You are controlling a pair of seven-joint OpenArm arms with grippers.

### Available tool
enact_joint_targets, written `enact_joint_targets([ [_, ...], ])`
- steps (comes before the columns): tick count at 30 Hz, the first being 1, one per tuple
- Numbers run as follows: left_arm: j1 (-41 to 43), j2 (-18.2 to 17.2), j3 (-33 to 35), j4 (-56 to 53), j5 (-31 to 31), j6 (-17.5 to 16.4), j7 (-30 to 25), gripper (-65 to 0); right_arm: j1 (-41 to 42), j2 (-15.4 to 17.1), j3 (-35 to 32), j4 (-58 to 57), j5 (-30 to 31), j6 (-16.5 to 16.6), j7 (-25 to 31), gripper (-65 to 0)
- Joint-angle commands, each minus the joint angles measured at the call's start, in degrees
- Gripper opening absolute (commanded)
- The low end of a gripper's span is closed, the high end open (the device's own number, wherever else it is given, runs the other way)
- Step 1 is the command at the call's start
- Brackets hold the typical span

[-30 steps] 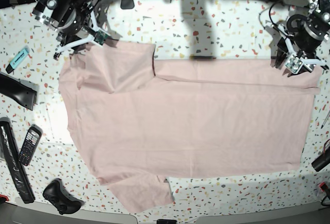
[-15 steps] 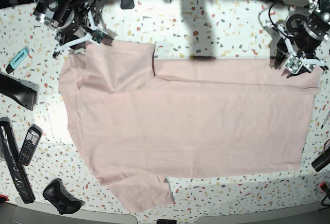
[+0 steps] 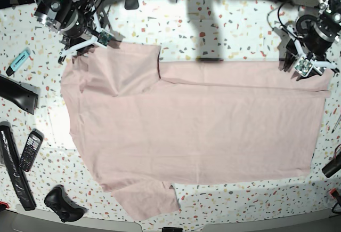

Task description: Fold the T-shirt properly

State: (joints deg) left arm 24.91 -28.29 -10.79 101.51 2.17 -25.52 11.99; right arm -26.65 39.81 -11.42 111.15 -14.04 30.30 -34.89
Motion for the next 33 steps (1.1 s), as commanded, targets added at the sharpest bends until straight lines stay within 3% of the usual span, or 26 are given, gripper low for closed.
enact_joint_targets([
  [1, -0.2, -0.9, -0.5, 1.0, -0.2, 0.6, -1.4, -41.3, 0.3, 0.8, 0.3, 0.7, -0.6, -0.3, 0.7, -49.7],
  [15, -0.2, -0.9, -0.5, 1.0, -0.2, 0.6, -1.4, -41.3, 3.8, 0.6, -2.1, -5.6, -0.6, -0.3, 1.3, -52.4],
  [19, -0.2, -0.9, -0.5, 1.0, -0.2, 0.6, -1.4, -41.3, 5.8, 0.6, -3.7, -5.6, -0.6, -0.3, 1.3, -64.4],
  [21, -0.2, -0.9, -0.5, 1.0, -0.2, 0.6, -1.3, -41.3, 6.7, 0.6, -3.8, -5.6, -0.6, -0.4, 2.0, -65.0],
  [26, -0.2, -0.9, -0.5, 1.0, -0.2, 0.6, -1.4, -41.3, 7.3, 0.7, -3.8, -2.7, -3.5, -5.6, 3.0, -65.0],
  [33, -0.2, -1.0, -0.5, 1.0, -0.2, 0.6, -1.4, -41.3, 7.3, 0.8, -3.8, 6.9, -4.0, -6.0, 0.6, -65.0],
])
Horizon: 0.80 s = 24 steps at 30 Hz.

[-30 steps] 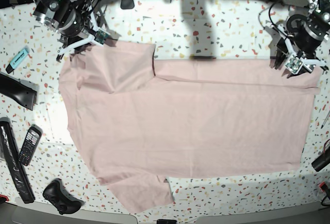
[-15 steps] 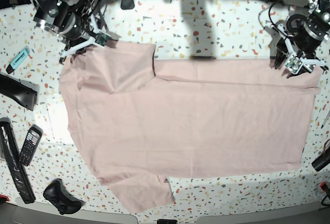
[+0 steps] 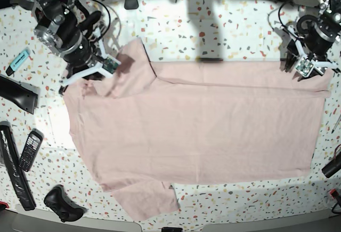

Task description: Fold the T-shirt properly

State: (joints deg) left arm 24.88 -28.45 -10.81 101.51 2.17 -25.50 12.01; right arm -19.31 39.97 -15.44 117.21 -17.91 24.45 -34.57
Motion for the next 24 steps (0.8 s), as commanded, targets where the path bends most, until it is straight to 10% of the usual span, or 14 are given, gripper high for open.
enact_joint_targets([
  [1, -0.1, -0.8, -0.5, 1.0, -0.2, 0.6, -1.4, -41.3, -0.1, 0.6, 0.3, 1.4, 0.3, -0.2, 0.3, -65.0],
  [15, -0.1, -0.8, -0.5, 1.0, -0.3, 0.6, -1.4, -41.3, 6.3, -10.2, 0.3, 1.6, 9.3, -0.6, 1.1, -65.0],
  [19, -0.1, -0.8, -0.5, 1.0, -0.3, 0.6, -1.4, -41.3, 8.7, -14.7, 0.3, 1.6, 18.0, -3.9, -4.8, -39.1],
  [24, -0.1, -0.8, -0.5, 1.0, -0.3, 0.6, -1.4, -41.3, 8.9, -19.9, 0.3, 2.8, 18.4, -8.2, -12.7, -35.5],
])
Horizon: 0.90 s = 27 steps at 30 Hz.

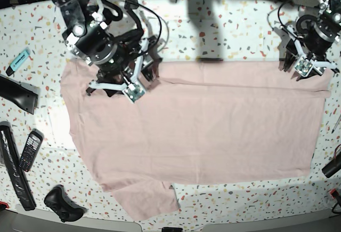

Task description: Fold the T-shirt properly

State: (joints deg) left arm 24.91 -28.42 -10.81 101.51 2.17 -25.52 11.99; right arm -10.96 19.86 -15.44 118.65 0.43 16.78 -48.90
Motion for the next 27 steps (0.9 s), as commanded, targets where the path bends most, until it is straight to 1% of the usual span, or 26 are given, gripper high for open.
enact_joint_targets([
  [1, -0.2, -0.8, -0.5, 1.0, -0.3, 0.6, -1.4, -41.3, 0.5, -0.7, 0.3, 1.9, -0.3, -1.8, 0.1, -35.5],
  [3, -0.2, -0.8, -0.5, 1.0, -0.3, 0.6, -1.4, -41.3, 0.5, -2.4, 0.3, 3.1, -1.7, -3.6, -2.2, -35.5],
  [6, -0.1, -0.8, -0.5, 1.0, -0.3, 0.5, -1.4, -41.3, 0.5, -4.7, 0.3, 5.2, -4.8, -3.7, -2.6, -35.5],
  [7, -0.2, -0.9, -0.5, 1.0, -0.7, -0.7, -1.6, -41.3, 0.5, -5.4, 0.3, 6.0, -5.2, -3.7, -2.6, -35.5],
  [9, -0.1, -1.2, -0.5, 1.2, -3.9, -4.6, -1.7, -41.3, 0.5, -6.1, 0.3, 6.9, -7.4, -3.8, -1.8, -35.5],
  [10, -0.1, -1.2, -0.5, 1.7, -5.9, -5.9, -1.7, -41.3, 0.5, -6.0, 0.4, 6.9, -8.7, -3.9, -0.9, -35.5],
  [12, -0.1, -1.1, -0.5, 2.9, -9.9, -6.1, -1.0, -41.3, 0.5, -6.0, 1.8, 6.9, -11.5, -4.9, 0.3, -35.5],
  [14, -0.2, -1.1, -0.5, 4.4, -12.4, -6.1, -0.9, -41.3, 0.5, -5.8, 4.4, 6.8, -12.4, -4.9, 1.6, -35.5],
  [17, -0.2, -1.1, -0.5, 6.8, -14.3, -6.1, -0.8, -41.4, 0.4, -3.6, 9.7, 6.8, -10.0, -4.9, 3.0, -35.5],
  [22, -0.3, -0.6, -0.3, 9.4, -20.6, -6.0, 2.4, -41.4, -0.5, 2.8, 18.2, 5.3, -3.7, -4.8, 5.2, -35.5],
  [24, -0.5, 0.8, -0.3, 10.0, -22.5, -6.1, 3.4, -41.4, -0.6, 5.3, 21.5, 3.8, -1.1, -4.8, 5.1, -35.5],
  [27, -0.5, 4.0, -0.3, 10.5, -23.8, -6.1, 3.4, -41.4, -0.6, 8.7, 25.1, 0.9, 3.4, -4.8, 5.0, -35.5],
])
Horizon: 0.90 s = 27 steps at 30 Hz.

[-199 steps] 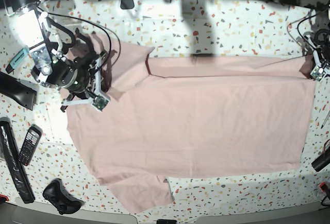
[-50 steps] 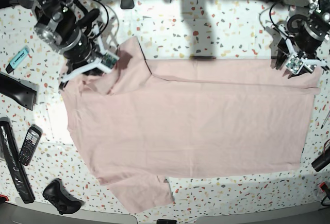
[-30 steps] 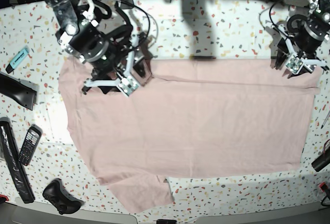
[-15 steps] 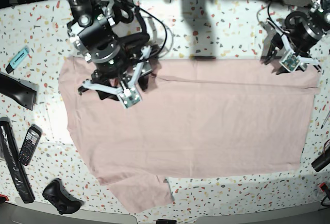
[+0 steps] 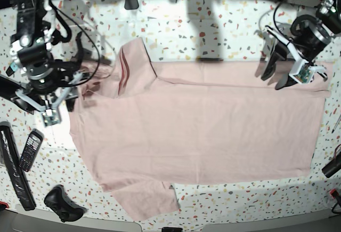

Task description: Fold the T-shirt properly

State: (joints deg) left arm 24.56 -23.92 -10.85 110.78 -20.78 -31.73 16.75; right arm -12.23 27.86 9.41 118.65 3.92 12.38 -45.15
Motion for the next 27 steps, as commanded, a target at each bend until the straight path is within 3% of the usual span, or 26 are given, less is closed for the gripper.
enact_joint_targets([
  [1, -0.2, 0.8, -0.3, 1.2, -0.8, 0.1, -1.3, -41.4, 0.6, 1.6, 1.2, -0.2, 2.2, -0.4, 1.2, -35.5],
  [5, -0.1, 4.4, -0.3, 1.2, -0.4, 0.0, -1.3, -41.4, 0.6, 2.7, 2.0, -1.7, 11.4, 0.8, -0.8, -35.5],
  [11, -0.1, 5.2, -0.3, 1.2, -0.3, 0.0, 0.2, -42.0, 0.7, -0.2, 1.9, -1.2, 26.4, 8.7, -2.9, -35.5],
  [16, -0.1, 5.2, -0.3, 1.2, -0.3, 0.0, 1.9, -42.0, 0.6, -4.4, 1.9, 1.7, 27.3, 9.2, -3.2, -35.5],
  [22, -0.1, 5.2, -0.3, 1.2, -0.3, 0.0, 2.1, -42.0, 0.6, -11.9, 1.4, 1.9, 28.1, 9.3, -5.5, -35.5],
  [27, -0.1, 5.2, -0.3, 1.2, -0.3, 0.0, 3.0, -42.0, 0.7, -16.5, 1.4, 1.9, 21.4, 9.7, -5.5, -35.5],
])
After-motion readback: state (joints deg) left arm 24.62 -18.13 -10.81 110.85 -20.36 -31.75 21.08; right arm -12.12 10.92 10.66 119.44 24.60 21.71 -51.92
